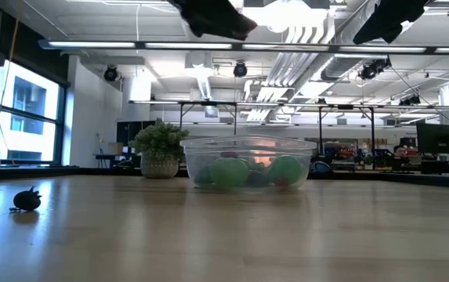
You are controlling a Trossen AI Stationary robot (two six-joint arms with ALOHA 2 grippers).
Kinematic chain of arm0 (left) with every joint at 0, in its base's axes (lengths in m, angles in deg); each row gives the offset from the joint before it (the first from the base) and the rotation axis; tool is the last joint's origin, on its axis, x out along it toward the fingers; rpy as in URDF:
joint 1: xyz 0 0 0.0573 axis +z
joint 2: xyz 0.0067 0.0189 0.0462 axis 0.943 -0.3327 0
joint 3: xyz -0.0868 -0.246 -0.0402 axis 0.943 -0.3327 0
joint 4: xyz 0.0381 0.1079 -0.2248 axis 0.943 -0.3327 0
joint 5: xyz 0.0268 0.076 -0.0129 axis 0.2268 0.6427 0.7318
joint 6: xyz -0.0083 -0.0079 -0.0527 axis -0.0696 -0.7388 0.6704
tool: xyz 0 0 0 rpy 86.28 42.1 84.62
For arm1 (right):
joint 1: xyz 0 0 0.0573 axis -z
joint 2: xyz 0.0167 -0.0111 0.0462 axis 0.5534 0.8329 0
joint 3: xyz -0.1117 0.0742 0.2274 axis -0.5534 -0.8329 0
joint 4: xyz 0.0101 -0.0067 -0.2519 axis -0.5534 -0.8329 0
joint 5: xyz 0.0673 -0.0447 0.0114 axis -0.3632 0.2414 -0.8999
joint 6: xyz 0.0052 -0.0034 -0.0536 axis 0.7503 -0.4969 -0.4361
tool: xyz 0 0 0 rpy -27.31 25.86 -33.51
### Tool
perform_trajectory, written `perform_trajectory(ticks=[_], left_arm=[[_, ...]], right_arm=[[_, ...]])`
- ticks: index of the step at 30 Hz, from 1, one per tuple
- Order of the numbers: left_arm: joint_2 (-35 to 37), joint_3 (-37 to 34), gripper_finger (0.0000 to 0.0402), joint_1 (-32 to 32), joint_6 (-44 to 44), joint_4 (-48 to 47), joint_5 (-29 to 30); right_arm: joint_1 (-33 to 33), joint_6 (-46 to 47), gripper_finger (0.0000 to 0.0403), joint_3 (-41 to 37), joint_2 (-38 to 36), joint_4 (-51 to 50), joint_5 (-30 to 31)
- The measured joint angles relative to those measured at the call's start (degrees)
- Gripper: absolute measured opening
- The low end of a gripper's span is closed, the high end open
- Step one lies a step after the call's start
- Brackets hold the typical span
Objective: Pick and placing Produce into tupperware
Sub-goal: Put the red strawberry into the transparent bin
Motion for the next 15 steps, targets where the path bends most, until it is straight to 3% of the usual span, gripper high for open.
perform_trajectory(ticks=[5,15], left_arm=[[-5.75,4.94,0.0152,8.27,-4.67,-1.77,-10.9],[-20.26,8.39,0.0152,13.17,-8.41,-9.85,-16.05]], right_arm=[[0.01,0.0,0.0025,0.01,-0.02,-0.01,0.02],[0.02,0.0,0.0025,0.01,-0.02,0.0,0.02]])
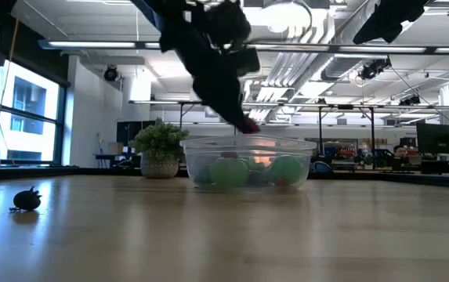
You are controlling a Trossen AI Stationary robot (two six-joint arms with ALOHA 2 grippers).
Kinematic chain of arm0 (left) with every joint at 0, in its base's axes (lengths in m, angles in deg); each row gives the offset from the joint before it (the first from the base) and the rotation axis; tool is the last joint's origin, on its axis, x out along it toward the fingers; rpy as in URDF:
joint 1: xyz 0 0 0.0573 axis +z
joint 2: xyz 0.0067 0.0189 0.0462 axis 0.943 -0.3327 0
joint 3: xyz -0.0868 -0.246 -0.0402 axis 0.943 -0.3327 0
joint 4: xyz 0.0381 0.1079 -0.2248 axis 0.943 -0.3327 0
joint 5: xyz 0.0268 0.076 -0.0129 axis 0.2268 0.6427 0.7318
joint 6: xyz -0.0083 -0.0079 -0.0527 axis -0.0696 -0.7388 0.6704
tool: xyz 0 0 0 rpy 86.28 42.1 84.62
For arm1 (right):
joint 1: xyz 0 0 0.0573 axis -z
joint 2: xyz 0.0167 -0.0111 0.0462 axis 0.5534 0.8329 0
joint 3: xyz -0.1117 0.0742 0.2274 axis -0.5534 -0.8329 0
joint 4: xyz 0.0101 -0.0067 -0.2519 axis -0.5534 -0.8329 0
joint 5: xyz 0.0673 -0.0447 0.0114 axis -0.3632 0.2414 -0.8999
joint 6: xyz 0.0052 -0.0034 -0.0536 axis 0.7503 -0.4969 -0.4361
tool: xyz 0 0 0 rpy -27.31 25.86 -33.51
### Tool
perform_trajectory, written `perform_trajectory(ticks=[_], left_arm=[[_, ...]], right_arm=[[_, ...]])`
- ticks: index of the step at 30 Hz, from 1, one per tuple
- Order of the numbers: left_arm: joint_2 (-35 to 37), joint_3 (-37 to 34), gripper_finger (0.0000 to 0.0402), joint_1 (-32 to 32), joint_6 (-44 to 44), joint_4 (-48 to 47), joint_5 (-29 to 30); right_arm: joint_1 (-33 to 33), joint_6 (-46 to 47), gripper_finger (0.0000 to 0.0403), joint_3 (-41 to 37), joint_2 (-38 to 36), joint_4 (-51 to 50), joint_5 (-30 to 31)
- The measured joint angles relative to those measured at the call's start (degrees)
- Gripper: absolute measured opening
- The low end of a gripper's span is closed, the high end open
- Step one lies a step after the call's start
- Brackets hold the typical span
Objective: Pick and placing Produce into tupperware
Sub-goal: Put the red strawberry into the transparent bin
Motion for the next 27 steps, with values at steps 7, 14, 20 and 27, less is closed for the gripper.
perform_trajectory(ticks=[7,14,20,27], left_arm=[[-3.93,-0.02,0.0152,0.25,-0.2,-0.99,0.16],[-3.8,0.0,0.0152,0.25,-0.25,-0.93,0.63],[-3.94,0.0,0.0152,0.25,-0.42,-2.35,0.14],[-4.15,0.0,0.0152,0.25,-0.42,-2.46,-1.55]], right_arm=[[-0.02,0.0,0.0025,-0.01,0.0,-0.02,-0.02],[0.0,0.0,0.0025,-0.02,0.0,-0.02,0.0],[0.0,0.0,0.0025,-0.01,0.0,-0.01,0.0],[-0.02,0.0,0.0025,-0.01,0.0,0.0,-0.01]])
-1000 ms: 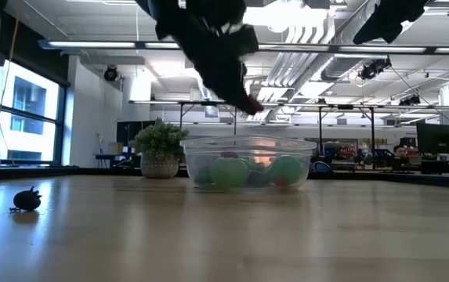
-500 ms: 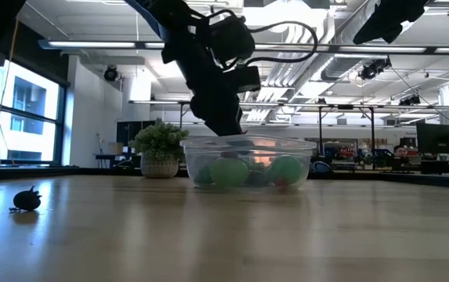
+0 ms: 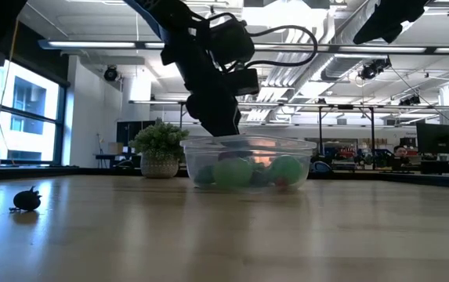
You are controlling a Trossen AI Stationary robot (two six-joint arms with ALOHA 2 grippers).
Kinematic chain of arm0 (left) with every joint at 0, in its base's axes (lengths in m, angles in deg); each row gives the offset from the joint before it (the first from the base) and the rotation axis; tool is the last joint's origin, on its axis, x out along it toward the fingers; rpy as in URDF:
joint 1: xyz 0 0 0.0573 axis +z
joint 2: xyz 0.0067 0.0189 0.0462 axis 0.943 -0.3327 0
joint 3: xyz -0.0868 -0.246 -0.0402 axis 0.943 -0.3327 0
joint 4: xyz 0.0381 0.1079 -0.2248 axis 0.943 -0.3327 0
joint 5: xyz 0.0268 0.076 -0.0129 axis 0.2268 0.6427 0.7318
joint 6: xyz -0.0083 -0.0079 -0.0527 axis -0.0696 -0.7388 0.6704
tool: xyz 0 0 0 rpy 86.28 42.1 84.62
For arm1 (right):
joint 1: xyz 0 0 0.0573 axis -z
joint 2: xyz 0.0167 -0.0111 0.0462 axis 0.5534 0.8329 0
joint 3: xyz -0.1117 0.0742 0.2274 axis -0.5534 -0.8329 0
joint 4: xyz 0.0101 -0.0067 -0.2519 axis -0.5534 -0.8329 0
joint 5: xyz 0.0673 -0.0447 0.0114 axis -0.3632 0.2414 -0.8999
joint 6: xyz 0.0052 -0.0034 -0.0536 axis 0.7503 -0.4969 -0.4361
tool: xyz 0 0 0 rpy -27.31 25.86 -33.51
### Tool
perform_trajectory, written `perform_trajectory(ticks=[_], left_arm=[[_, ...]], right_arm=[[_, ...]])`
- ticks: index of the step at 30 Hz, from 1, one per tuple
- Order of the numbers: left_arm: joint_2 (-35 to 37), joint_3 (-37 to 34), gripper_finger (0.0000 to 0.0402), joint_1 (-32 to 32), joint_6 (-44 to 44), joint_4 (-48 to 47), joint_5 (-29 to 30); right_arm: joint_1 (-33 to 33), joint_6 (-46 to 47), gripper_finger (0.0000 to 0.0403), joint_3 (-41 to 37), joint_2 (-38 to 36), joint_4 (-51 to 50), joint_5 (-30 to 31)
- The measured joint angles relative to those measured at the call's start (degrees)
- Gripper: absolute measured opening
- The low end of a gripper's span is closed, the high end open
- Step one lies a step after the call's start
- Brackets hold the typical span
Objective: Pick and placing Produce into tupperware
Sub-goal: Put the red strawberry into the transparent bin
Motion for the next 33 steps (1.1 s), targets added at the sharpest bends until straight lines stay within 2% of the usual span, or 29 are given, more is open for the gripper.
perform_trajectory(ticks=[18,33], left_arm=[[0.0,0.0,0.0152,0.0,-0.11,0.45,-2.74],[0.0,0.0,0.0157,0.0,0.44,0.61,-2.76]], right_arm=[[0.02,0.0,0.0025,-0.01,0.0,0.0,-0.01],[0.0,0.0,0.0025,0.01,0.0,0.0,0.01]])
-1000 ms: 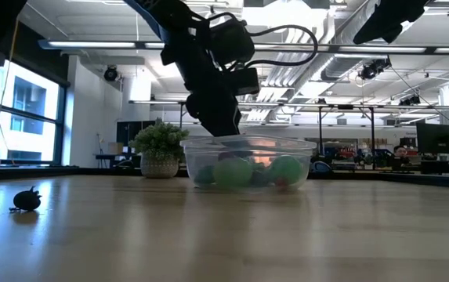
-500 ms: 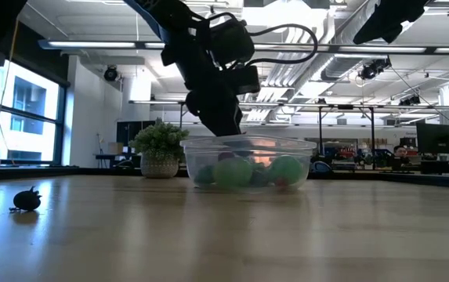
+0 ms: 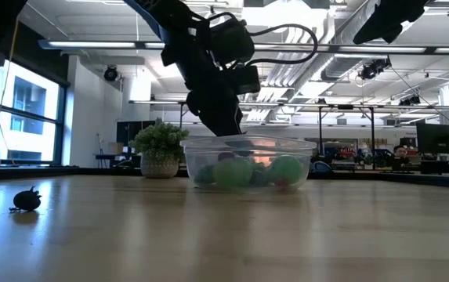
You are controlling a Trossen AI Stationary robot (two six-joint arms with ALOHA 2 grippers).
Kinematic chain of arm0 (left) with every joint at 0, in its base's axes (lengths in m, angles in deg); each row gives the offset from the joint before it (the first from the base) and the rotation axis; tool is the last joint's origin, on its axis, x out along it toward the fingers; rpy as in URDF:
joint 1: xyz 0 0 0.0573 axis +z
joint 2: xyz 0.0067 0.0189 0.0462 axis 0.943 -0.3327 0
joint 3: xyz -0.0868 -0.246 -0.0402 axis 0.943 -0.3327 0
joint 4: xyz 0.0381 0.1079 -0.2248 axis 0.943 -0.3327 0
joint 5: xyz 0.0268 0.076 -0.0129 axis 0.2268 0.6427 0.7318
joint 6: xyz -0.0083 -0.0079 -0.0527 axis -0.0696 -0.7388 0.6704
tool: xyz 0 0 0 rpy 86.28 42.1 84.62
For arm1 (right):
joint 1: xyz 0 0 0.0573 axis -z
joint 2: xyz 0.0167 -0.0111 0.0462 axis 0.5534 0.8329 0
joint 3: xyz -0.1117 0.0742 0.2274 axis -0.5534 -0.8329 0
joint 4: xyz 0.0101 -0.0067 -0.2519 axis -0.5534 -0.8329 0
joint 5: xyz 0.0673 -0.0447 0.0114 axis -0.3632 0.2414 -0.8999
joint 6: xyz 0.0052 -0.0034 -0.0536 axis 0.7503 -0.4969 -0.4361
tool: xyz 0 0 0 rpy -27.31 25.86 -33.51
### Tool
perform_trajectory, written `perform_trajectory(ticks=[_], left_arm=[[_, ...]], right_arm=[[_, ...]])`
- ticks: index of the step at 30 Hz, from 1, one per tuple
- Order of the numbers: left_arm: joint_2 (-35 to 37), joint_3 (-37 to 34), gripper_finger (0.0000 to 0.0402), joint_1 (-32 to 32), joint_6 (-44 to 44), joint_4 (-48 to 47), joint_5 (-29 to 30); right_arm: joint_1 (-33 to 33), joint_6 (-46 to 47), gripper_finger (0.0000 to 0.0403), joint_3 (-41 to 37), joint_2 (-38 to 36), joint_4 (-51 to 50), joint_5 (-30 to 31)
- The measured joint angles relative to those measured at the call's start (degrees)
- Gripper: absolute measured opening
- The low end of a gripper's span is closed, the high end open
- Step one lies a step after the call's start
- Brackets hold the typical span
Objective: Pick and placing Produce into tupperware
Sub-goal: Put the red strawberry into the transparent bin
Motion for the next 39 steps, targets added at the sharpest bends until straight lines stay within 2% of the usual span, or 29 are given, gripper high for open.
perform_trajectory(ticks=[10,19,23,26,28,31,35,39], left_arm=[[0.01,0.0,0.025,0.0,1.64,-0.17,-1.28],[6.1,-0.02,0.0276,0.37,7.71,-3.07,-14.23],[10.87,0.0,0.0276,0.39,9.61,-9.4,-21.44],[13.76,0.0,0.0276,-0.34,10.51,-17.16,-29.02],[15.67,-0.01,0.0275,-1.55,10.06,-24.15,-31.46],[18.67,0.02,0.0276,-5.18,8.73,-34.57,-28.87],[21.94,-0.02,0.0275,-12.23,10.17,-47.92,-15.8],[26.1,-0.04,0.0276,-21.11,18.36,-54.64,-3.87]], right_arm=[[0.0,0.0,0.0025,-0.01,0.0,0.0,-0.01],[0.0,0.0,0.0025,-0.02,0.02,0.0,0.0],[0.0,0.0,0.0025,-0.01,0.02,0.0,-0.01],[0.02,0.0,0.0025,0.0,0.02,0.0,0.0],[0.02,0.0,0.0025,0.0,0.0,0.02,0.0],[0.02,0.0,0.0025,0.0,0.02,0.02,0.0],[0.0,0.0,0.0025,-0.02,0.02,0.02,-0.01],[0.0,0.0,0.0025,-0.02,0.02,0.0,0.0]])
